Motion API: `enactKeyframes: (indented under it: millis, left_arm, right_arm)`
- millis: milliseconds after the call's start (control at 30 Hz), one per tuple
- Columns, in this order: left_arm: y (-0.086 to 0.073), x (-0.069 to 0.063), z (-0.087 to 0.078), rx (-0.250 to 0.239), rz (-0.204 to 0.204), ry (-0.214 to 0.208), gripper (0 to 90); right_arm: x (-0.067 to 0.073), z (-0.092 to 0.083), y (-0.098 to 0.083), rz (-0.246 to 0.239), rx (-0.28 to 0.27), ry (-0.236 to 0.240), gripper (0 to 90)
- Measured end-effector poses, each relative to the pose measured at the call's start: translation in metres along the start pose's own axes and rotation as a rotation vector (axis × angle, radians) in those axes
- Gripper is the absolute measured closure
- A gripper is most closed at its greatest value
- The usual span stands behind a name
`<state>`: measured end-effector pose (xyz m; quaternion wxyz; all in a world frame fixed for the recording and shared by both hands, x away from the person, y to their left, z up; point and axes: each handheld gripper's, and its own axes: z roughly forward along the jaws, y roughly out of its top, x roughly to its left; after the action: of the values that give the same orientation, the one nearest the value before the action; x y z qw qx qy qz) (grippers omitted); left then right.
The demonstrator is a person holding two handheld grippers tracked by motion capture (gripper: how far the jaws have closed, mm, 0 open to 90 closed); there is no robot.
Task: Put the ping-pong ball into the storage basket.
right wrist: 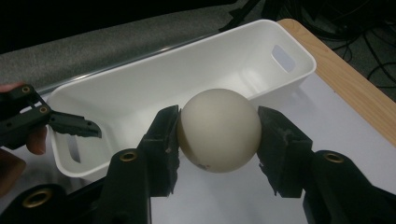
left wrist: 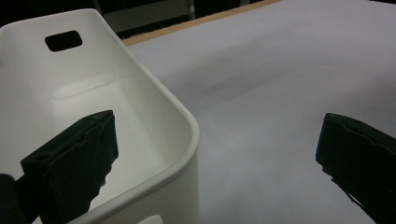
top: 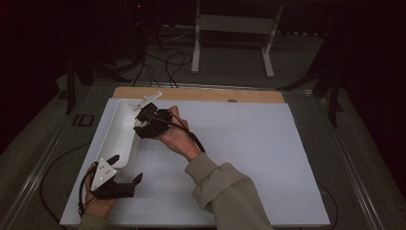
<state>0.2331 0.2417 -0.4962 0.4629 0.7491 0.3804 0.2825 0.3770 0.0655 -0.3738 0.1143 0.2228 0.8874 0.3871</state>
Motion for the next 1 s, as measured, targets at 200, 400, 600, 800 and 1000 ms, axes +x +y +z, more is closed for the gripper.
enactKeyframes:
  millis: [200, 400, 600, 800, 1000]
  left_arm:
    - [0.0, 0.0, 0.0, -0.001, -0.002, -0.002, 0.0]
    - [0.0, 0.0, 0.0, -0.004, -0.002, -0.003, 0.0]
    - [0.0, 0.0, 0.0, -0.004, -0.002, -0.003, 0.0]
    - [0.0, 0.0, 0.0, -0.004, -0.002, -0.004, 0.0]
    - [0.0, 0.0, 0.0, -0.003, -0.003, -0.004, 0.0]
  right_arm:
    - [0.002, 0.002, 0.002, 0.002, -0.01, 0.004, 50.6]
    - [0.003, 0.004, 0.005, 0.006, -0.014, 0.01, 50.7]
    - [0.006, 0.007, 0.008, 0.005, -0.015, 0.017, 50.6]
    - [0.006, 0.01, 0.009, 0.01, -0.017, 0.015, 50.7]
    - [0.007, 0.012, 0.011, 0.012, -0.02, 0.018, 50.7]
